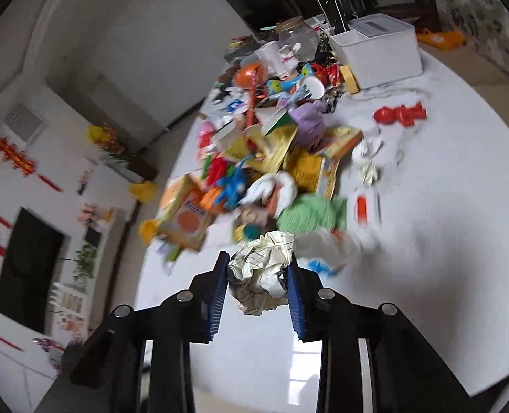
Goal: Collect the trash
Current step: 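Grasp the crumpled white-and-yellow paper with the right tool, then grasp the white toy figure with teal parts with the left tool while the right tool holds the paper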
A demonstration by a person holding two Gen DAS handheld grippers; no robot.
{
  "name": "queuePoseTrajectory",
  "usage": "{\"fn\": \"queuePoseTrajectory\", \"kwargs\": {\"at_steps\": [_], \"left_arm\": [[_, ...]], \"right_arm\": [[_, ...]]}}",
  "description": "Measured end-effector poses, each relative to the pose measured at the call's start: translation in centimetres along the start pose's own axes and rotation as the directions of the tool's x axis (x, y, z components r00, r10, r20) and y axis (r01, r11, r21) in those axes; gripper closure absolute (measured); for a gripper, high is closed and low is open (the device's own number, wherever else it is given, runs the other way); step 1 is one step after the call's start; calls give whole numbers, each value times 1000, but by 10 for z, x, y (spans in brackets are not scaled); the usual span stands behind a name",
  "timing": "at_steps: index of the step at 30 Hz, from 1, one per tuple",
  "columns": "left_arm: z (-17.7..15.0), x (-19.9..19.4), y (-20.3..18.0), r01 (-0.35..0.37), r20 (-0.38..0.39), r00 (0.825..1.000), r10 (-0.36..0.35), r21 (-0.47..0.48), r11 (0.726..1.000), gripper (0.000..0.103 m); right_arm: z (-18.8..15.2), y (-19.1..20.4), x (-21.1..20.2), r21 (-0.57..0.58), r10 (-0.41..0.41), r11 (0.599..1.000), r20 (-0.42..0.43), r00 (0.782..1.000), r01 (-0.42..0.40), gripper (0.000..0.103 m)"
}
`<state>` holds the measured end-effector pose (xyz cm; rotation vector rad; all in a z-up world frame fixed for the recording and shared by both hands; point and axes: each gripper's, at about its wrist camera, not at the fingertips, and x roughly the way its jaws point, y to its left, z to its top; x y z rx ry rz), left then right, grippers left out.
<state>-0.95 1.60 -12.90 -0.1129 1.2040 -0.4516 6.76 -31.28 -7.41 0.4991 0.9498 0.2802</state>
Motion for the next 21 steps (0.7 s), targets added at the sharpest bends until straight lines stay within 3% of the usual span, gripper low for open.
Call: {"fn": "queuePoseTrajectory", "kwargs": {"at_steps": [3, 5, 12, 15, 17, 18, 19, 21], "left_arm": [[28, 19, -18, 29, -8, 1000, -28, 19, 999, 16], [42, 29, -26, 42, -10, 999, -42, 19, 999, 16], [116, 67, -74, 8, 45, 999, -10, 59, 998, 16], [146, 87, -86, 26, 60, 998, -28, 24, 999, 17], [162, 102, -88, -12, 56, 998, 12, 0, 1000, 17], [169, 112, -88, -24, 48, 999, 24, -9, 1000, 24], [174, 119, -87, -32, 34, 999, 32, -11, 999, 39], [180, 127, -86, -87, 27, 996, 87, -1, 996, 53]], "right_arm": [[-27, 4, -3, -62, -16, 998, -61, 998, 12, 71], [-42, -2, -8, -44, -6, 999, -78, 997, 3, 71], [-67, -16, -52, 12, 42, 999, -32, 999, -42, 71], [-67, -18, -62, 15, 49, 999, -18, 999, -49, 70], [-67, -20, -66, 24, 52, 998, -11, 999, -52, 70], [-68, -20, -67, 27, 60, 998, -9, 998, -59, 70], [-68, -21, -68, 22, 58, 998, -8, 998, -58, 70], [-70, -20, -69, 11, 56, 998, -13, 998, -56, 70]]}}
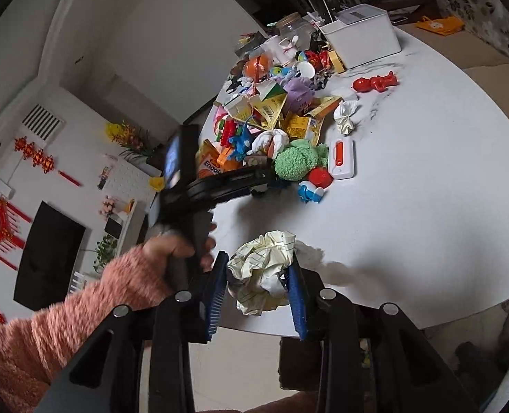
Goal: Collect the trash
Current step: 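Grasp the white toy figure with teal parts with the left tool while the right tool holds the paper, then carry the paper and toy figure over the cardboard box and open both tools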
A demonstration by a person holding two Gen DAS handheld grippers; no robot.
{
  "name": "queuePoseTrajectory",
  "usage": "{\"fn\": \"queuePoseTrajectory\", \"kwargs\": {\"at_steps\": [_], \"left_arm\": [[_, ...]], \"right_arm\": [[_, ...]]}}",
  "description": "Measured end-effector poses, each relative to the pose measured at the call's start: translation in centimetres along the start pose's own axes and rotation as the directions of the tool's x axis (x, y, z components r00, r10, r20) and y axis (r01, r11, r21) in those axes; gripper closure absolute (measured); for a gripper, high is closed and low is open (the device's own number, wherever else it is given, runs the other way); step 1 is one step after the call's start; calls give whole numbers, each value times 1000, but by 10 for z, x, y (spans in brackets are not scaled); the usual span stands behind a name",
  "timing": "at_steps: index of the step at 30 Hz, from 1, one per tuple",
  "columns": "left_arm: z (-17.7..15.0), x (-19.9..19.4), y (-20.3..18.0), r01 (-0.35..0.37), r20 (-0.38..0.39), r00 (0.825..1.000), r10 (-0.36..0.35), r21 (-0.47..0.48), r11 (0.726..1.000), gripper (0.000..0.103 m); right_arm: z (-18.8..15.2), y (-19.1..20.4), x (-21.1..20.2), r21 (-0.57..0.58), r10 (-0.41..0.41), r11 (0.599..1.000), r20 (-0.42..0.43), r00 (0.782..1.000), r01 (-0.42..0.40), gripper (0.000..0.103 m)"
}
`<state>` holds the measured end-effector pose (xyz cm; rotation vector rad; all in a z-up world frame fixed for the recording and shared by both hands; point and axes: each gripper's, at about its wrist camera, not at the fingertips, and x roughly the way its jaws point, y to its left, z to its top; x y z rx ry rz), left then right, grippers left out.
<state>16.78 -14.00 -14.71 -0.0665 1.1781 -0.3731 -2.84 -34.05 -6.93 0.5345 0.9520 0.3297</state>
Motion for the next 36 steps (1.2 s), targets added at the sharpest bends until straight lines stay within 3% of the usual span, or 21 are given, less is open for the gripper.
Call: {"fn": "queuePoseTrajectory", "kwargs": {"at_steps": [4, 5, 14, 26, 36], "left_arm": [[0, -8, 10, 55, 8, 998, -55, -5, 998, 59], [-2, -14, 14, 74, 19, 997, -74, -4, 997, 69], [-32, -97, 46, 244, 76, 967, -243, -10, 970, 68], [-67, -178, 77, 349, 193, 920, -342, -3, 937, 68], [-142, -246, 79, 381, 136, 908, -396, 123, 916, 68]], "right_arm": [[-3, -4, 0, 6, 9, 1000, -8, 1000, -9, 70], [-3, -5, 1, 11, 13, 1000, -10, 1000, -13, 70], [10, 4, 21, 18, 52, 998, -19, 998, -52, 70], [9, 39, 43, -40, 78, 996, -70, 995, -80, 70], [-23, 61, 15, -93, 92, 990, -147, 985, -107, 70]]}}
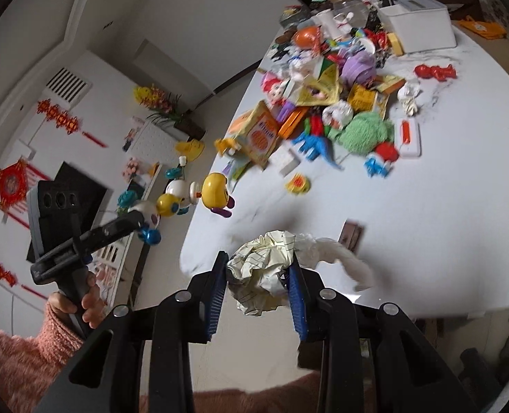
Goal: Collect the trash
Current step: 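Carry the paper and toy figure over the cardboard box and open both tools, then grasp the brown wooden piece with the right tool while the left tool grasps an orange-yellow piece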
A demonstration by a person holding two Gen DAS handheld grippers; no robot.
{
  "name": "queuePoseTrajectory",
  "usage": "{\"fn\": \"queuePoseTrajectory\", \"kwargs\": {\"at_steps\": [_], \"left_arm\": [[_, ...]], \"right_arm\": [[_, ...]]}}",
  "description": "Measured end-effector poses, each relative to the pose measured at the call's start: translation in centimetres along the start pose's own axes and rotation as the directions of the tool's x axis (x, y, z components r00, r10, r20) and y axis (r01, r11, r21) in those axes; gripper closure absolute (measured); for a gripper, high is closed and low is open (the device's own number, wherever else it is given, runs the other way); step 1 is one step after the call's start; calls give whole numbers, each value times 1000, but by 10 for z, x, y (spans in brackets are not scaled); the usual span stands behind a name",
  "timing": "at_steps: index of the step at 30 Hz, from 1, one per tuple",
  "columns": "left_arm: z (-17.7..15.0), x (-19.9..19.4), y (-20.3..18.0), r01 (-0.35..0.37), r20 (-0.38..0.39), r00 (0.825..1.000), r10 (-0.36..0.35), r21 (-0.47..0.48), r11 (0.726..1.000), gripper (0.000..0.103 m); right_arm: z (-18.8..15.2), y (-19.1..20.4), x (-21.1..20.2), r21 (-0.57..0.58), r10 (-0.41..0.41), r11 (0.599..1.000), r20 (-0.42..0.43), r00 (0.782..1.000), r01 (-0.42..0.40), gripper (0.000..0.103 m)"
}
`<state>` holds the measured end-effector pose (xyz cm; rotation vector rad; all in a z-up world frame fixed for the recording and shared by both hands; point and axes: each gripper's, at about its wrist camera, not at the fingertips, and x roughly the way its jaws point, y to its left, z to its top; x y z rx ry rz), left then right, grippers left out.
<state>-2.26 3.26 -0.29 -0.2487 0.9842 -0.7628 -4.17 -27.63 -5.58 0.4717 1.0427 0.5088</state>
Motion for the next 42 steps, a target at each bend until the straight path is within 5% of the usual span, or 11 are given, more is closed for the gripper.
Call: {"fn": "queuePoseTrajectory", "kwargs": {"at_steps": [7, 15, 19, 22, 25, 26, 27, 31, 35, 40, 42], "left_arm": [[-69, 12, -12, 0, -191, 982, 10, 48, 999, 68], [-154, 121, 30, -120, -422, 898, 121, 31, 992, 68], [-195, 193, 64, -203, -504, 844, 182, 13, 979, 68], [-228, 243, 89, -294, -574, 784, 238, -4, 956, 68], [-250, 270, 104, -382, -621, 725, 296, -5, 924, 65], [-256, 276, 109, -409, -640, 705, 306, -14, 912, 60], [-260, 280, 110, -419, -650, 694, 309, -15, 908, 43], [-261, 280, 103, -433, -645, 684, 339, 15, 901, 36], [-235, 257, 104, -444, -611, 712, 346, -9, 896, 36], [-184, 197, 78, -433, -508, 783, 360, -30, 901, 32], [-156, 168, 68, -432, -439, 817, 375, -35, 901, 31]], "right_arm": [[-45, 16, 1, -27, -27, 999, -122, 992, 24, 70], [-105, -30, 67, -27, -149, 989, -285, 947, 148, 70], [-145, -80, 130, -84, -295, 955, -364, 883, 284, 70], [-168, -114, 166, -120, -386, 921, -407, 828, 371, 70], [-184, -142, 188, -123, -455, 885, -439, 775, 450, 47], [-187, -148, 192, -116, -464, 878, -449, 764, 465, 35], [-190, -156, 196, -118, -490, 860, -459, 741, 496, 34], [-195, -158, 193, -126, -498, 853, -487, 717, 507, 33], [-181, -135, 171, -158, -500, 859, -467, 730, 487, 26], [-134, -83, 123, -192, -495, 869, -335, 802, 456, 16], [-106, -59, 99, -169, -467, 884, -250, 848, 437, 16]]}}
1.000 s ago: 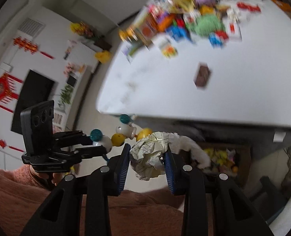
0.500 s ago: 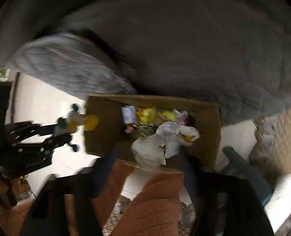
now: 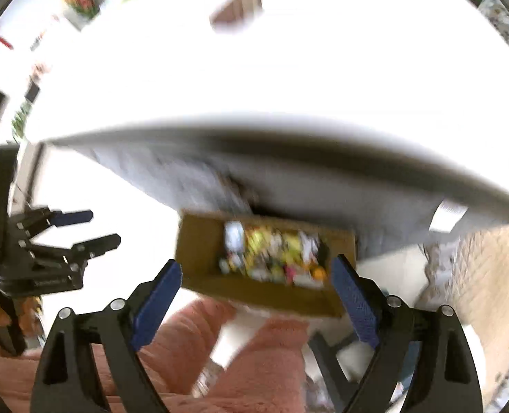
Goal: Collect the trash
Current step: 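Grasp the brown wooden piece with the right tool while the left tool grasps an orange-yellow piece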
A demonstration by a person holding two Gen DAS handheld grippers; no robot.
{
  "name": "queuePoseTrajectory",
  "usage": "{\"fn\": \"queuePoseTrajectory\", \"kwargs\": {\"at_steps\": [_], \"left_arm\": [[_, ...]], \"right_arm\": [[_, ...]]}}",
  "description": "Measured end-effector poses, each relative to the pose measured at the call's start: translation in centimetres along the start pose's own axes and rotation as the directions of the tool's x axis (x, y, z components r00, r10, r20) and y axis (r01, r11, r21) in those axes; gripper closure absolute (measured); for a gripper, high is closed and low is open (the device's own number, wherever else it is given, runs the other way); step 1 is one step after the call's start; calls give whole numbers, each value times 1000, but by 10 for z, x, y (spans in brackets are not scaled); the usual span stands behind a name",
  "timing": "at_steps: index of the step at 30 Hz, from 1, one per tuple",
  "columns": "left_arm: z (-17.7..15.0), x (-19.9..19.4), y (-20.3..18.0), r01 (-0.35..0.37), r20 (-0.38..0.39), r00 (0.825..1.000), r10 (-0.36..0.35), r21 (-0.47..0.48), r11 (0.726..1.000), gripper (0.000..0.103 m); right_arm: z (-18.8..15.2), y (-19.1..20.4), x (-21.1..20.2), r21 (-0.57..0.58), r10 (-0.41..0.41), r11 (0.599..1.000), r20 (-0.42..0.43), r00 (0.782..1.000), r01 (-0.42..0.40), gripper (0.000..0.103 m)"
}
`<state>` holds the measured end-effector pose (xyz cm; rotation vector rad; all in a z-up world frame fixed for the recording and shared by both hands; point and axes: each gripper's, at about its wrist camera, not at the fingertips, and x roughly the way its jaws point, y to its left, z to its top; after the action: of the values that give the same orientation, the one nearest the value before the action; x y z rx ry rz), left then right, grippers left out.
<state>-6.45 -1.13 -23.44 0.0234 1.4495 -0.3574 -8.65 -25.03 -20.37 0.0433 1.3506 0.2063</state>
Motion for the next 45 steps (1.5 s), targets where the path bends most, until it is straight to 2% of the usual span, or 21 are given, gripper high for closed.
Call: {"fn": "queuePoseTrajectory", "kwargs": {"at_steps": [3, 6, 8, 10, 12, 14, 16, 17, 18, 22, 27, 33, 36, 38, 39, 40, 45], "left_arm": [[15, -51, -1, -6, 126, 992, 6, 0, 1000, 25], [30, -82, 0, -16, 210, 978, 18, -13, 1000, 24], [37, -95, 1, -23, 249, 968, 29, -25, 999, 24], [46, -103, 6, -34, 271, 961, 44, -39, 999, 24], [54, -108, 11, -30, 278, 959, 44, -54, 998, 24], [58, -112, 13, -34, 286, 957, 51, -65, 997, 24], [60, -114, 12, -36, 295, 954, 56, -73, 997, 24], [62, -115, 14, -34, 298, 953, 55, -76, 997, 24], [65, -117, 16, -30, 298, 953, 52, -76, 997, 24], [78, -115, 18, -30, 307, 950, 51, -73, 997, 24], [105, -102, 8, -35, 315, 948, 46, -38, 999, 24], [167, -74, -18, 16, 323, 946, -20, 16, 1000, 24], [197, -58, -33, -10, 311, 951, -5, 46, 999, 24], [211, -48, -38, -25, 300, 954, 5, 61, 998, 35], [217, -42, -40, -30, 283, 959, 10, 66, 997, 57], [222, -36, -41, -48, 268, 963, 29, 64, 997, 64], [220, -38, -49, -89, 286, 956, 58, 97, 991, 65]], "right_arm": [[29, 6, -43, 13, 15, 1000, 145, 989, -17, 10], [60, 13, -59, 18, 10, 1000, 222, 975, -15, 10], [78, 17, -58, 24, 10, 1000, 240, 971, -16, 12], [94, 23, -52, 15, 2, 1000, 250, 968, -6, 22], [112, 31, -37, 9, -3, 1000, 220, 975, 1, 38], [120, 32, -18, 18, -1, 1000, 185, 983, -3, 45], [128, 33, -4, 39, -15, 999, 136, 991, 10, 58], [130, 33, 1, 37, -12, 999, 126, 992, 7, 80], [131, 33, 3, 28, -8, 1000, 122, 992, 4, 88], [127, 33, -9, 0, -9, 1000, 142, 990, 9, 88], [109, 20, -57, 14, 19, 1000, 214, 977, -23, 88], [75, 8, -89, 45, 39, 998, 236, 971, -51, 88], [61, 2, -93, 77, 43, 995, 239, 970, -63, 88], [55, -1, -93, 90, 39, 994, 235, 971, -61, 88], [52, -3, -93, 98, 39, 993, 233, 972, -64, 88], [50, -4, -93, 106, 42, 992, 232, 972, -68, 88], [43, -9, -95, 119, 52, 990, 236, 970, -82, 88]]}}
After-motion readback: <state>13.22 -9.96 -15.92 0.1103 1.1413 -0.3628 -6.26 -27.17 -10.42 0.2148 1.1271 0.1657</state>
